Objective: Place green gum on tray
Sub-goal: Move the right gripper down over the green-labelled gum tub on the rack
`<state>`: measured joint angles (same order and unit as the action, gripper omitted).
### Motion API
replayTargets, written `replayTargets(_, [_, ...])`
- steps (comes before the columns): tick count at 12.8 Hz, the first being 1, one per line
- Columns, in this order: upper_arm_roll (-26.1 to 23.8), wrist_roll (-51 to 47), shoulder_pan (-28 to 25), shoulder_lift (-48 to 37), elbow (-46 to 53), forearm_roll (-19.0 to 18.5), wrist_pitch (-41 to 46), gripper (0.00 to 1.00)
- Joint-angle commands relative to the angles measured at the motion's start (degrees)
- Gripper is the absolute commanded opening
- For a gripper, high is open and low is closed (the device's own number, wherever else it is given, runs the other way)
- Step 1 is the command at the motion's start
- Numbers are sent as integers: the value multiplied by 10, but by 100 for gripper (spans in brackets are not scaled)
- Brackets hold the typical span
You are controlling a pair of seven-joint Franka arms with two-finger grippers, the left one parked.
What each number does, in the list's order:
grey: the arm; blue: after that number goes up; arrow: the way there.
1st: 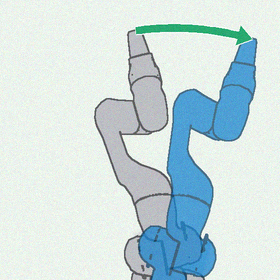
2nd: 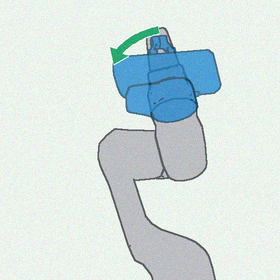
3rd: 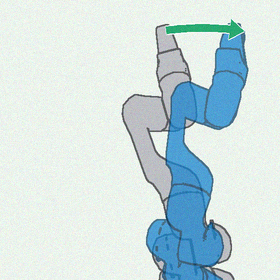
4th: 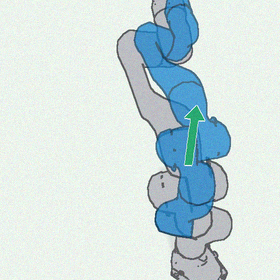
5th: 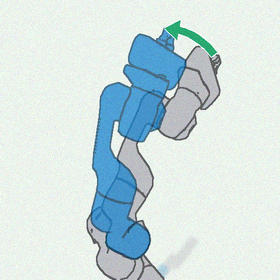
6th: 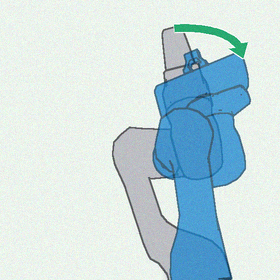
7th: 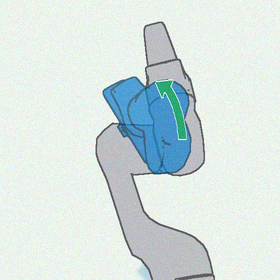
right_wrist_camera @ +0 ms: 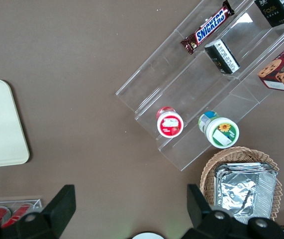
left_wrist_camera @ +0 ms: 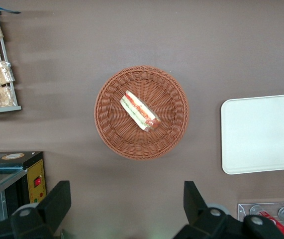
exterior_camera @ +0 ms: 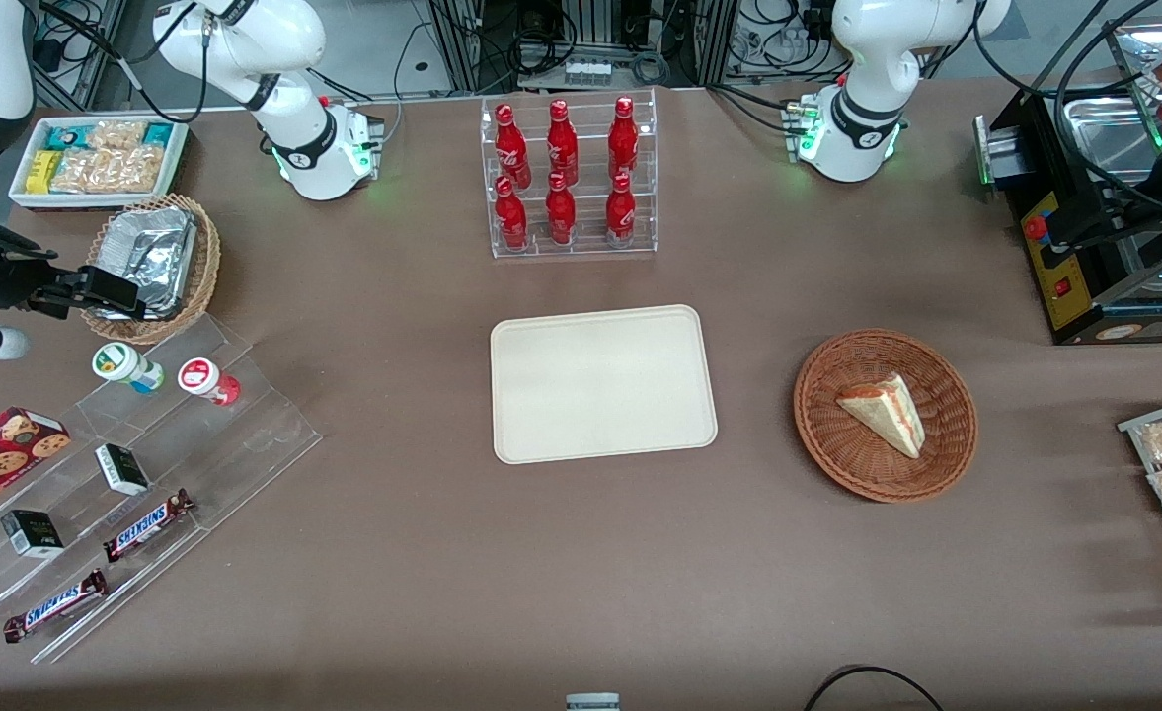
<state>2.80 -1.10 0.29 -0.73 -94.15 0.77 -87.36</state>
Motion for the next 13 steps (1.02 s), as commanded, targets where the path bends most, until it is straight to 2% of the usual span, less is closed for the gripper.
replayTargets(1, [2, -8, -3, 1, 14, -4, 10, 99])
replayTargets(5, [4, 2, 4, 6, -15, -1, 8, 100])
replayTargets(8, [15, 27, 6, 1, -74, -1, -59, 100])
replayTargets(13, [45, 244, 41, -6, -150, 9, -152, 100])
